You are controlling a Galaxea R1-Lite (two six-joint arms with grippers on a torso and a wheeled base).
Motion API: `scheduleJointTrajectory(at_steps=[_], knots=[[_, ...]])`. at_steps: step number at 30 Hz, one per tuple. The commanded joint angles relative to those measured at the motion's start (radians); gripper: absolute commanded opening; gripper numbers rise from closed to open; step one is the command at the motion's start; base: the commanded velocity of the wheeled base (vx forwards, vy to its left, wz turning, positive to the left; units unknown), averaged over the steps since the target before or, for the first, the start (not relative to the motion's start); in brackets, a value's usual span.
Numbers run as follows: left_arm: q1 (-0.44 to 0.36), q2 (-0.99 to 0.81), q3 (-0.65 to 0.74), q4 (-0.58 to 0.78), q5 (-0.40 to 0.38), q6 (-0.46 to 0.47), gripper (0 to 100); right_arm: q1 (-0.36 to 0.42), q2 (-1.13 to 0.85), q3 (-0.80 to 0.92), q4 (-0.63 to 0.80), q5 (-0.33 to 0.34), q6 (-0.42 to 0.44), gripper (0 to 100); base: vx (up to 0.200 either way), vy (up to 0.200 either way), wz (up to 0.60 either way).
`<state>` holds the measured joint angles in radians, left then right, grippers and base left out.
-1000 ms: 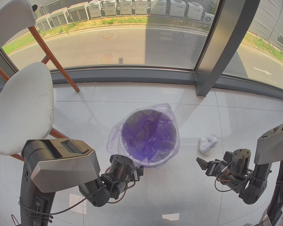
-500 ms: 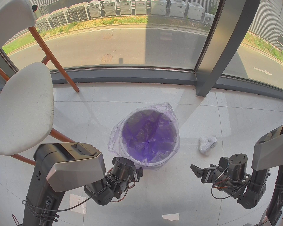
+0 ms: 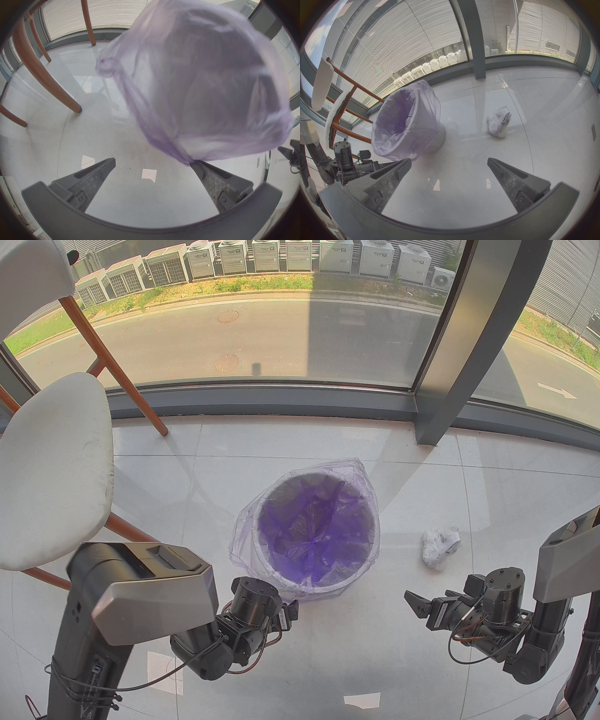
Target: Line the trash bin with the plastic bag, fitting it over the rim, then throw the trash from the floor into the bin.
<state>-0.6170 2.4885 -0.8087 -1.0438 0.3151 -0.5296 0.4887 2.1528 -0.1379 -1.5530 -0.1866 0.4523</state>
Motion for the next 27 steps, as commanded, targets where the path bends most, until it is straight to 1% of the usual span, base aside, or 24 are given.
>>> scheduleJointTrajectory(at_steps=[1, 4, 5, 6, 7, 8, 10, 12, 14, 17, 18, 20, 24, 26, 27], knots=[[-0.015, -0.295, 0.189, 0.001, -0.019, -0.001, 100, -0.01, 0.006, 0.001, -0.006, 0.001, 0.0, 100, 0.0, 0.0, 0.0], [-0.021, -0.427, 0.306, -0.001, -0.034, -0.001, 100, -0.022, 0.006, 0.001, -0.006, 0.001, 0.0, 100, 0.0, 0.0, 0.0], [-0.021, -0.439, 0.318, -0.001, -0.039, -0.001, 100, -0.022, 0.006, 0.001, -0.006, 0.001, 0.0, 100, 0.0, 0.0, 0.0], [-0.023, -0.505, 0.382, -0.001, -0.068, -0.001, 100, -0.024, 0.007, 0.003, -0.006, 0.001, 0.0, 100, 0.0, 0.0, 0.0], [-0.024, -0.536, 0.413, -0.001, -0.079, -0.006, 100, -0.025, 0.007, 0.004, -0.006, 0.001, 0.0, 100, 0.0, 0.0, 0.0], [-0.038, -0.57, 0.453, -0.001, -0.085, -0.015, 100, -0.03, 0.009, 0.007, -0.006, 0.001, 0.0, 100, 0.0, 0.0, 0.0], [-0.096, -0.649, 0.536, -0.007, -0.083, -0.05, 100, -0.044, 0.027, 0.012, -0.006, 0.001, 0.0, 100, 0.0, 0.0, 0.0], [-0.113, -0.737, 0.591, -0.004, -0.079, -0.081, 100, -0.062, 0.035, 0.003, -0.007, 0.001, -0.001, 100, 0.0, 0.0, 0.0], [-0.107, -0.83, 0.622, -0.001, -0.076, -0.09, 100, -0.098, 0.036, -0.017, -0.006, 0.006, -0.007, 100, 0.0, 0.0, 0.0], [-0.079, -0.985, 0.643, 0.002, -0.079, -0.098, 100, -0.193, 0.033, -0.078, -0.004, 0.019, -0.027, 100, 0.0, 0.0, 0.0], [-0.076, -1.024, 0.649, 0.007, -0.08, -0.112, 100, -0.225, 0.038, -0.104, -0.002, 0.035, -0.043, 100, 0.0, 0.0, 0.0], [-0.078, -1.094, 0.666, 0.034, -0.079, -0.161, 100, -0.309, 0.061, -0.163, 0.001, 0.095, -0.095, 100, 0.0, 0.0, 0.0], [-0.067, -1.185, 0.652, 0.068, -0.077, -0.168, 100, -0.452, 0.139, -0.25, 0.011, 0.216, -0.253, 100, 0.0, 0.0, 0.0], [-0.027, -1.192, 0.638, 0.07, -0.079, -0.175, 100, -0.499, 0.185, -0.295, 0.016, 0.262, -0.311, 100, 0.0, 0.0, 0.0], [-0.006, -1.192, 0.635, 0.07, -0.08, -0.176, 100, -0.512, 0.199, -0.318, 0.025, 0.276, -0.323, 100, 0.0, 0.0, 0.0]])
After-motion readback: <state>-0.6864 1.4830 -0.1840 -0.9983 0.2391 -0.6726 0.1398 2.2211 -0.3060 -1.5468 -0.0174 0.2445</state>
